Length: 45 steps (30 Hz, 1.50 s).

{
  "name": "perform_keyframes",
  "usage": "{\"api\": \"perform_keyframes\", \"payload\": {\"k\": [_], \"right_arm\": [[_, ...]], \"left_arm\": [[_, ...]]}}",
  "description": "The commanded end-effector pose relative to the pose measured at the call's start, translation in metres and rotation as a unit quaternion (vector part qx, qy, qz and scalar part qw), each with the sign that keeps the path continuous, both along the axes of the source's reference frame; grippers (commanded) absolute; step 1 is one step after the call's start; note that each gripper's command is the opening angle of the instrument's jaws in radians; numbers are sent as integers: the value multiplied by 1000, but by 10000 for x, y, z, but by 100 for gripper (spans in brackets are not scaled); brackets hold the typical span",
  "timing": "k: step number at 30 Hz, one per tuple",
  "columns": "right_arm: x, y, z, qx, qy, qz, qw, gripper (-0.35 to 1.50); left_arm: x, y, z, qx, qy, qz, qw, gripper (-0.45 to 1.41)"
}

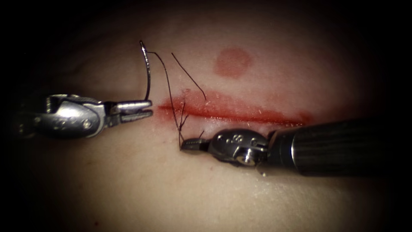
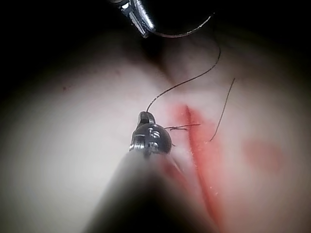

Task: Wound Closure
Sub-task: Use the right gripper to pull the suture through until only a short tail remains.

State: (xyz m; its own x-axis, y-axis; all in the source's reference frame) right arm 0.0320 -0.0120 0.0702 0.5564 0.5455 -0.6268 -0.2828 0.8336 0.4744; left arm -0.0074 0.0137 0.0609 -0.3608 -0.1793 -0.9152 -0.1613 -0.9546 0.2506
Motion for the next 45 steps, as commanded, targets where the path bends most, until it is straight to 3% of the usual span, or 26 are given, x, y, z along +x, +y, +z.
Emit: {"api": "perform_keyframes", "payload": {"k": [1, 17, 18, 20, 21, 23, 35, 42, 45], "right_arm": [[7, -8, 1, 1, 2, -2, 1000, -35], [14, -8, -7, 7, 6, -7, 1000, -33], [13, -6, -5, 6, 5, -6, 1000, 29], [12, -5, -3, 4, 1, -2, 1000, 96], [11, -4, -2, -1, -6, 3, 1000, 120], [7, -1, 0, -8, -16, 13, 1000, 141], [-43, 15, -18, -14, -20, 40, 999, 148], [-70, 38, -23, -13, -14, 59, 998, 140], [-70, 44, -21, -6, -4, 56, 998, 125]], "left_arm": [[-3, -2, 6, 2, -1, 0, 1000, -35], [1, -6, 6, 3, -2, -2, 1000, -35], [0, -8, 6, 3, 0, -1, 1000, -35], [0, -11, 7, 2, 2, 1, 1000, -35], [0, -12, 7, 5, 2, 0, 1000, -35], [1, -15, 7, 4, 3, 1, 1000, -35], [10, -34, -13, 6, 3, 11, 1000, -35], [9, -47, -34, 10, -5, 39, 999, -35], [6, -50, -42, 11, -14, 48, 999, -35]]}}
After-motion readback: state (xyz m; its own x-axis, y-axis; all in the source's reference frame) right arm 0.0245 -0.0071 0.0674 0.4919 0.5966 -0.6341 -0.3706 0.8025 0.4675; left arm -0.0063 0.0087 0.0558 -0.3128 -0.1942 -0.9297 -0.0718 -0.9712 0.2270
